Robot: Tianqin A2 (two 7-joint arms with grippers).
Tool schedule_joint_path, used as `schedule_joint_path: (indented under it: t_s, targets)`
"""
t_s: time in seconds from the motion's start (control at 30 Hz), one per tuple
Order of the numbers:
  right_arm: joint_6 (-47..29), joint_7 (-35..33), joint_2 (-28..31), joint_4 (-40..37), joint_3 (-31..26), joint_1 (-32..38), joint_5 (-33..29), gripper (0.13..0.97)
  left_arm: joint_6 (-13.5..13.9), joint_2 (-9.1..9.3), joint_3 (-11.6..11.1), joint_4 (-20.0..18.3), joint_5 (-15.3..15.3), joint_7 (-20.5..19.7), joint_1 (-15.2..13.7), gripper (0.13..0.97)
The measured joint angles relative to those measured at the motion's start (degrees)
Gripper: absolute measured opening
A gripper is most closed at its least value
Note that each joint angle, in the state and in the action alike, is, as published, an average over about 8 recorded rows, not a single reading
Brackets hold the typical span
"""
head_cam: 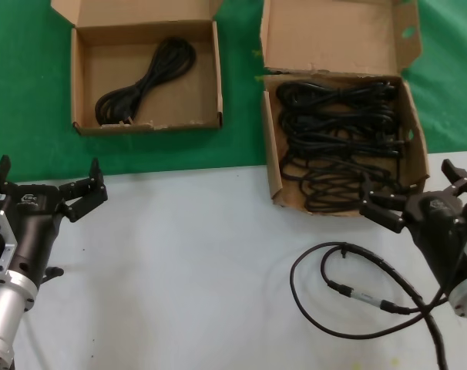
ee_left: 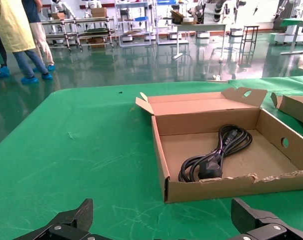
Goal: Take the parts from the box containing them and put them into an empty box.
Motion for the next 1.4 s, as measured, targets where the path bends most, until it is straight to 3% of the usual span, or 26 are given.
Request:
schedule_joint_path:
  t_s: [1.4]
  targets:
    - [0.0,0.0,0.0,0.0,0.0,0.0,0.0,0.966,0.0,0.0,0.0,0.0,0.0,0.0,0.0,0.966]
